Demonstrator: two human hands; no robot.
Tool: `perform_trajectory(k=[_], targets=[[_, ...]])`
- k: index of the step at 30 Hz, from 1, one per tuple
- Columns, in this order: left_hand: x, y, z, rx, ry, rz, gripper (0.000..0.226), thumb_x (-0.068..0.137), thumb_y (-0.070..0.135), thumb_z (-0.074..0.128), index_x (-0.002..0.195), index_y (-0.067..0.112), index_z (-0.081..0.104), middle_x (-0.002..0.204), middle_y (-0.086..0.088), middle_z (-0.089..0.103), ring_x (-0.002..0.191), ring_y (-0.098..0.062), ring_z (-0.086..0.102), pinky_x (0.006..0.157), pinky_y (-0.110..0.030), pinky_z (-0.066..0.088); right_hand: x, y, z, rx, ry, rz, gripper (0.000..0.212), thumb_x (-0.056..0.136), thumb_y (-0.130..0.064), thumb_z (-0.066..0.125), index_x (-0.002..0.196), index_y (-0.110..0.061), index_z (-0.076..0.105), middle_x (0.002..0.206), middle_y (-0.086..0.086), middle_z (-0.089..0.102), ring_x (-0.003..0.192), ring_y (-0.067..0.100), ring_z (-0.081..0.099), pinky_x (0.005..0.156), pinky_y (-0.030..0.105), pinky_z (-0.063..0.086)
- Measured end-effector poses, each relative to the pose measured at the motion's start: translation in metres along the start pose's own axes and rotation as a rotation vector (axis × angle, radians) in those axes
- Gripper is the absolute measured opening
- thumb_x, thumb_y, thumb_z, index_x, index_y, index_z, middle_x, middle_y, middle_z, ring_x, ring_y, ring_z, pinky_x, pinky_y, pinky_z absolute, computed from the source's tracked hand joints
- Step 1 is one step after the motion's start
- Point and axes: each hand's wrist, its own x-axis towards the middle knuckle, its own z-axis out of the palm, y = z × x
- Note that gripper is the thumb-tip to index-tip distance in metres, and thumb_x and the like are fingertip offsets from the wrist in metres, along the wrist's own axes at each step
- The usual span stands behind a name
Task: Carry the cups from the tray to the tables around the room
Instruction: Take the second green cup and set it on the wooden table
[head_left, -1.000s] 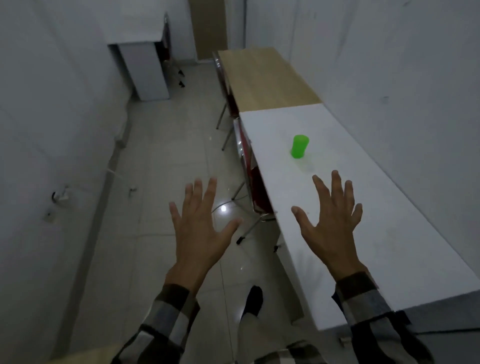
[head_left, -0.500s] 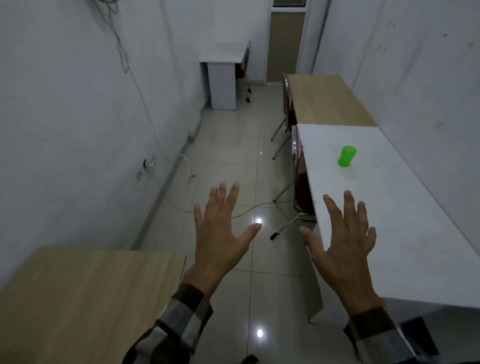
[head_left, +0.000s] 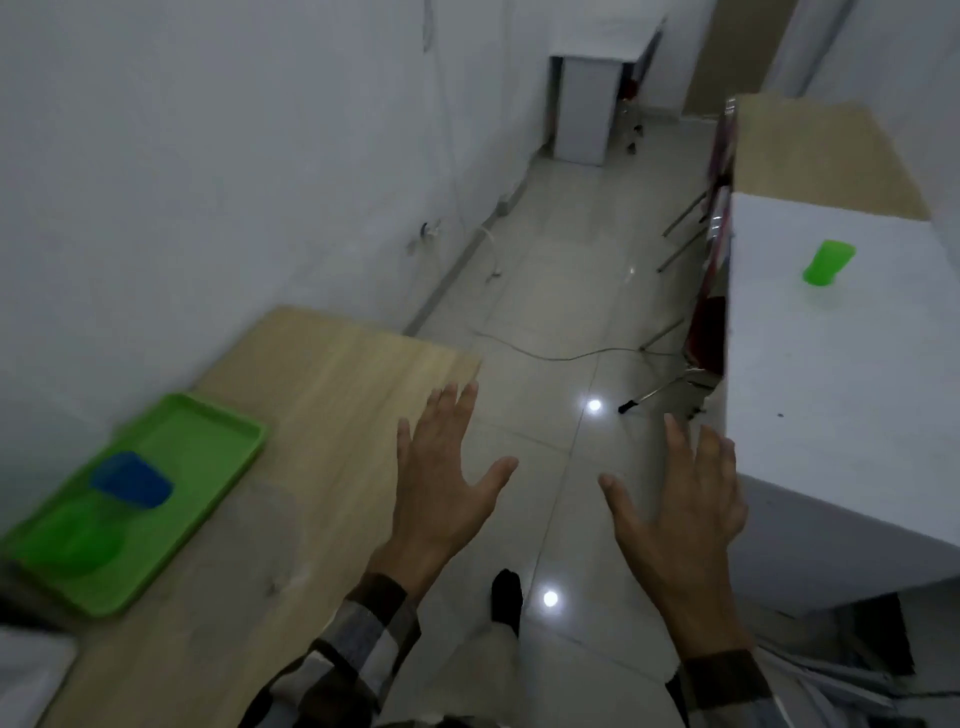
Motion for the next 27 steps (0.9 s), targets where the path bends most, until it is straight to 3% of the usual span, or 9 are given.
perform_trajectory(k=[5, 11, 17, 21, 23, 27], targets=[[-0.083, -0.056, -0.065, 0.022, 0.171, -0.164, 0.088, 0.092, 0.062, 0.062, 0.168, 0.029, 0.032, 0.175, 0.005, 0.031, 0.163, -0.009, 0.021, 0.135, -0.046, 0.003, -0.054, -0.060, 0.038, 0.030, -0.163, -0.119, 0.091, 0.088, -0.056, 0.066, 0.161, -0.031, 0.017, 0.172, 0.007, 0.005, 0.159, 0.026, -0.003, 0.123, 0.062, 0.007], [-0.135, -0.127, -0.132, 0.041, 0.397, -0.380, 0.083, 0.089, 0.044, 0.077, 0.161, 0.015, 0.047, 0.166, -0.003, 0.048, 0.153, -0.025, 0.043, 0.127, -0.060, 0.030, -0.098, -0.131, 0.091, 0.063, -0.314, -0.291, 0.090, 0.090, -0.058, 0.062, 0.162, -0.033, 0.014, 0.173, 0.002, -0.002, 0.158, 0.018, -0.011, 0.125, 0.058, 0.003], [-0.162, -0.205, -0.195, -0.021, 0.471, -0.539, 0.085, 0.094, 0.033, 0.081, 0.165, 0.022, 0.037, 0.170, 0.000, 0.041, 0.158, -0.021, 0.035, 0.129, -0.049, 0.031, -0.125, -0.212, 0.150, 0.065, -0.432, -0.400, 0.089, 0.091, -0.058, 0.062, 0.161, -0.037, 0.011, 0.172, 0.002, -0.002, 0.158, 0.019, -0.011, 0.125, 0.060, 0.004], [-0.176, -0.254, -0.226, -0.122, 0.587, -0.612, 0.082, 0.095, 0.027, 0.081, 0.164, 0.027, 0.039, 0.165, -0.002, 0.047, 0.153, -0.021, 0.043, 0.123, -0.048, 0.041, -0.139, -0.250, 0.193, 0.133, -0.483, -0.513, 0.088, 0.091, -0.056, 0.062, 0.160, -0.039, 0.011, 0.172, -0.002, 0.002, 0.159, 0.015, -0.005, 0.126, 0.055, 0.007], [-0.180, -0.274, -0.237, -0.155, 0.637, -0.645, 0.082, 0.094, 0.025, 0.081, 0.164, 0.030, 0.039, 0.162, 0.000, 0.049, 0.148, -0.016, 0.046, 0.119, -0.041, 0.043, -0.139, -0.263, 0.211, 0.143, -0.513, -0.548, 0.089, 0.092, -0.055, 0.063, 0.161, -0.039, 0.009, 0.172, -0.004, 0.003, 0.159, 0.013, -0.003, 0.127, 0.053, 0.007], [-0.179, -0.304, -0.245, -0.175, 0.718, -0.696, 0.084, 0.093, 0.035, 0.082, 0.163, 0.032, 0.037, 0.154, 0.017, 0.045, 0.136, 0.020, 0.039, 0.109, -0.015, 0.035, -0.127, -0.286, 0.255, 0.121, -0.580, -0.640, 0.089, 0.093, -0.058, 0.061, 0.161, -0.039, 0.007, 0.172, -0.005, 0.003, 0.159, 0.014, -0.002, 0.126, 0.050, 0.007]])
